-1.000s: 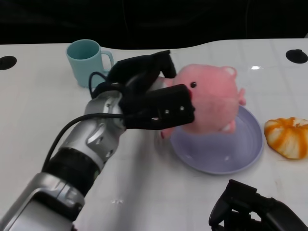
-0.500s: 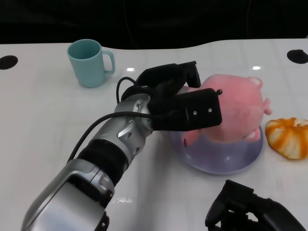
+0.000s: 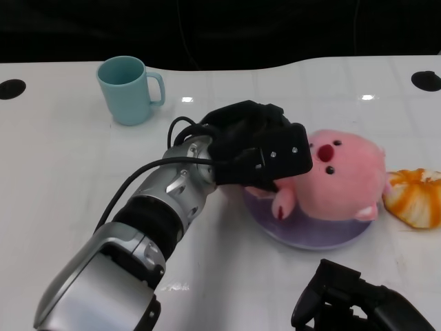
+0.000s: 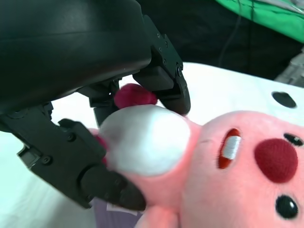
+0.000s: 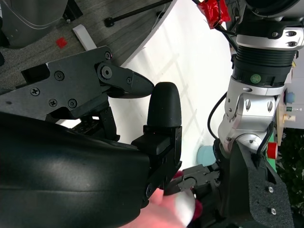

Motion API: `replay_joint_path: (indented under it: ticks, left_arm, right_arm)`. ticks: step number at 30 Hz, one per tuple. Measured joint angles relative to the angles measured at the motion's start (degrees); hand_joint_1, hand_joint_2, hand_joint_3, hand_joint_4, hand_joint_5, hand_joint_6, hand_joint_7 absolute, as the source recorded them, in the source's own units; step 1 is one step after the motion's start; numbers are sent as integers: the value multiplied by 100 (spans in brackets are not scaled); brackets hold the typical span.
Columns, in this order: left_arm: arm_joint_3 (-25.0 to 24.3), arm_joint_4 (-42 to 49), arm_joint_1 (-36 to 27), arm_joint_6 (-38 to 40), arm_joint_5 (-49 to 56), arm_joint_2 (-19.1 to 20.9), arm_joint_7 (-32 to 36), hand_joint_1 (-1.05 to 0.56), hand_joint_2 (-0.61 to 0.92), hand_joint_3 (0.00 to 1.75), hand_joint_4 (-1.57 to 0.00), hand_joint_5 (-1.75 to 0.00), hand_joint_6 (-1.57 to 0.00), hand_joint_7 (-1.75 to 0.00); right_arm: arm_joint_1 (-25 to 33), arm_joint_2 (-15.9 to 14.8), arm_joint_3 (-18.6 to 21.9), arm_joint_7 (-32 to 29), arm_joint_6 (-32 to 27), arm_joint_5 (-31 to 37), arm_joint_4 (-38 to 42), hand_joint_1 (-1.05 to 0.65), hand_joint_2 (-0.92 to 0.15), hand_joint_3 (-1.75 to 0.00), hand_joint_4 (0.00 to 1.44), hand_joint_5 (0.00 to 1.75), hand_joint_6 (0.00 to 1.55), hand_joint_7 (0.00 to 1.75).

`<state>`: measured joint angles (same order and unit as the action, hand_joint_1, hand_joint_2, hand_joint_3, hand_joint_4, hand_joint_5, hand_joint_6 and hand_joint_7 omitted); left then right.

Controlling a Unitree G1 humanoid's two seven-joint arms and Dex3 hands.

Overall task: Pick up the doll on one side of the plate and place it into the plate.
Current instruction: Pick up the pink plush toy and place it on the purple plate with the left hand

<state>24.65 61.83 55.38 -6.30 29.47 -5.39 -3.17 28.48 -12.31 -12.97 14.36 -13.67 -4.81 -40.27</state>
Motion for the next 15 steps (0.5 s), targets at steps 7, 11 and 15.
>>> replay_joint_path:
  ticks: [7,11,15]
  left_arm:
    - [143,-120,7,-82,61,60,-379,-83,92,46,0,-10,-9,-1]
    - [322,-306,55,75,252,147,-681,-91,92,49,0,-1,-4,0]
    - [406,-643,75,119,350,321,-919,-93,92,46,0,0,-4,-1]
  right_arm:
    - [0,-6,14,8,4,0,-4,-20,-84,-70,65,175,41,172]
    - [-1,-16,73,16,5,-15,-3,-19,-84,-70,65,175,41,172]
    - [-2,-26,155,54,13,-22,0,-19,-84,-71,65,175,42,172]
